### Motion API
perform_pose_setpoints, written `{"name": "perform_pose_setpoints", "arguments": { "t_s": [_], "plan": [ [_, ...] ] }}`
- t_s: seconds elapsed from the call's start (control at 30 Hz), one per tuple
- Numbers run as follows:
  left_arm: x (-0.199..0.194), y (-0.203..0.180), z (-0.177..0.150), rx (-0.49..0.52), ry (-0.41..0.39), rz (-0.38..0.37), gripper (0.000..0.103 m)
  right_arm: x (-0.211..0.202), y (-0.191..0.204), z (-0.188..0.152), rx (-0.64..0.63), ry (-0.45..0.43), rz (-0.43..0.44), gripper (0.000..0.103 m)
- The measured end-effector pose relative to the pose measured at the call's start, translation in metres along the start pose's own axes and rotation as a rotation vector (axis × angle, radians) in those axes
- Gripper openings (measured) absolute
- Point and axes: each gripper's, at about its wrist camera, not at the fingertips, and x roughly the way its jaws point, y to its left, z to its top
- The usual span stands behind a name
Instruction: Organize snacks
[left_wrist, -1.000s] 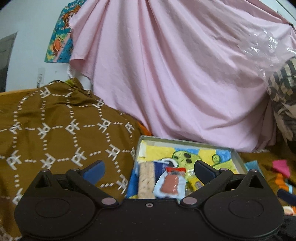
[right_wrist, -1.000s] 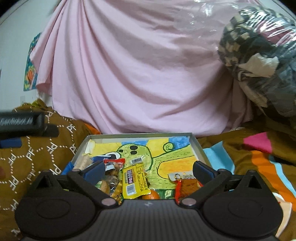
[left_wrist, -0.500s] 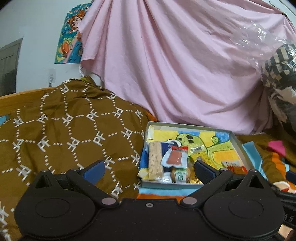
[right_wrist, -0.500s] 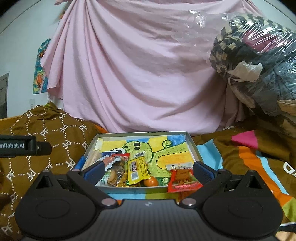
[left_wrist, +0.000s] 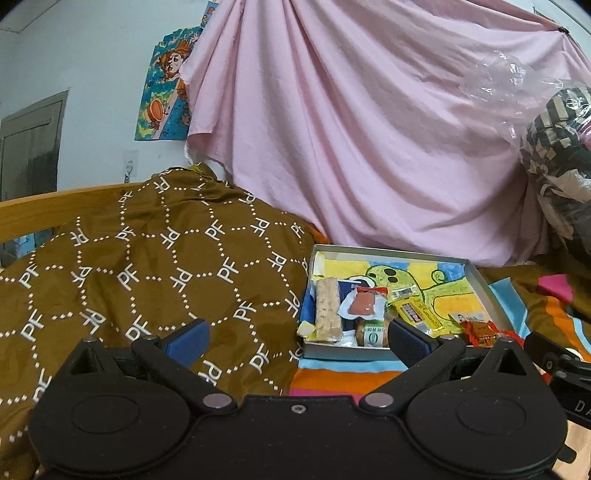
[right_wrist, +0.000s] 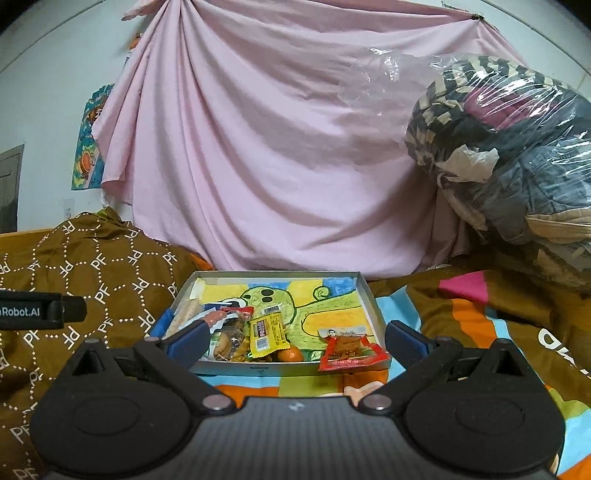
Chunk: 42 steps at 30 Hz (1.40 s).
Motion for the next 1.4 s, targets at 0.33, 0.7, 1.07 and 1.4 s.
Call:
{"name": "perform_pose_setpoints", "arguments": {
  "t_s": [0.33, 0.7, 1.07, 1.4],
  "plan": [
    [-0.025, -0.009, -0.018, 0.053, 0.009, 0.022, 0.102, -0.02, -0.004, -0.005, 0.02, 0.025, 0.042, 0.103],
    [-0.041, -0.011, -0.031, 0.089, 0.036, 0.036, 0.102, -0.032, -0.007, -0.016, 0.044, 0.093, 0.056, 0.103],
    [-0.04, -0.018, -0.041, 0.164, 0.093, 0.061, 0.102, -0.029, -0.013, -0.028, 0.081, 0.163, 0.017, 0.103],
    [-0.037, -0.017, -0.045, 0.161, 0.126, 0.076, 0.102, -0.031, -0.009, -0.032, 0.044, 0.175, 0.018, 0.103]
  ]
}}
